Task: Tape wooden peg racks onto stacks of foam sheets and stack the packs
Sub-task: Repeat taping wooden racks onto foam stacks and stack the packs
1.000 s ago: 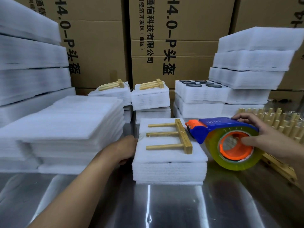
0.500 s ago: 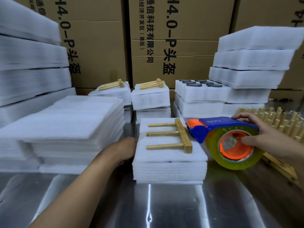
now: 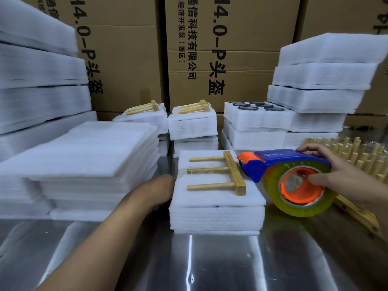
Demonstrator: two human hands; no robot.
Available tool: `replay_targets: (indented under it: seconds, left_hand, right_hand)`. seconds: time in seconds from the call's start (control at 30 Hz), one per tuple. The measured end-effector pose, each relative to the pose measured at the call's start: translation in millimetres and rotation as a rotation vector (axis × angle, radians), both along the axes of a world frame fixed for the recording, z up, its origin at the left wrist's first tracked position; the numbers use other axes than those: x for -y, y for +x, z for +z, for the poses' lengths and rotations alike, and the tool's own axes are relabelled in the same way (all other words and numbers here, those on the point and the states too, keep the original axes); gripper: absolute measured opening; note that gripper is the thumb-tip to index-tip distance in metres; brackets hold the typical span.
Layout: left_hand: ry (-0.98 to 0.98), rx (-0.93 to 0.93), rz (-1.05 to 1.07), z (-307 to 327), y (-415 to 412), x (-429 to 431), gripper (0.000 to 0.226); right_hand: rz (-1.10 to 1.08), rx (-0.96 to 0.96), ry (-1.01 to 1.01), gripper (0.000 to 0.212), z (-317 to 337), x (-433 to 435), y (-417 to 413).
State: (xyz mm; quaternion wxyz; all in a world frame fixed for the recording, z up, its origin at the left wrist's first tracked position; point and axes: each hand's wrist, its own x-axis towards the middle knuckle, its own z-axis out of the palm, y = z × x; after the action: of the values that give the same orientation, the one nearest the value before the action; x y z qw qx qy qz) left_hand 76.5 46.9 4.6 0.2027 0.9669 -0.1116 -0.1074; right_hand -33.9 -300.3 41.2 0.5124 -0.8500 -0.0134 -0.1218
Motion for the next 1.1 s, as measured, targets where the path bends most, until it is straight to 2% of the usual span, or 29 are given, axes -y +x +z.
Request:
replay_targets:
  seconds: [0.13, 0.2, 0.27, 0.33, 0.4, 0.43, 0.53, 0.63, 0.87, 1.0, 1.1]
  left_hand:
    - [-0.095, 0.141, 0.061, 3.2, 1.3, 1.1, 0.013]
    - [-0.305, 0.252, 0.168, 4.7, 2.2, 4.8, 0.009]
    - [-0.617, 0.333, 0.242, 12.6, -0.3, 10.4, 0.009]
    - [-0.826, 0.458, 0.221, 22.6, -6.5, 18.3, 0.012]
    - [-0.747, 0.643, 0.076, 34.9, -17.0, 28.6, 0.013]
    - [-0.646, 0.667, -0.036, 39.9, -21.7, 35.7, 0.024]
    - [-0.265, 0.435, -0.286, 44.7, -24.0, 62.8, 0.064]
    - [0.014, 0.260, -0.303, 35.0, -16.5, 77.2, 0.075]
    - [0.052, 0.219, -0.271, 28.8, -12.1, 79.3, 0.075]
    - [0.071, 0.213, -0.278, 29.5, -11.7, 80.0, 0.074]
    - [0.108, 0.217, -0.293, 30.3, -11.5, 78.8, 0.072]
  right_hand:
    - [-0.004, 0.002, 0.003, 0.059, 1.7, -2.7, -2.2]
    - [-0.003, 0.002, 0.018, 0.058, 2.8, -4.2, -3.0]
    - [0.001, 0.000, 0.030, 0.057, 3.3, -4.6, -3.2]
    - [0.005, -0.006, 0.044, 0.057, 3.0, -4.0, -3.0]
    - [0.014, -0.020, 0.060, 0.058, 2.4, -2.5, -3.0]
    - [0.018, -0.032, 0.060, 0.058, 2.0, -1.6, -3.0]
    - [0.026, -0.050, 0.054, 0.060, 1.1, 1.1, -1.9]
    - [0.025, -0.028, 0.070, 0.061, -1.1, 2.4, 0.7]
    - [0.008, 0.004, 0.131, 0.061, -2.7, 1.4, 0.8]
    - [0.029, 0.040, 0.030, 0.062, 10.1, 7.2, -8.8]
    - [0.033, 0.089, -0.147, 0.060, 26.4, 11.4, -11.8]
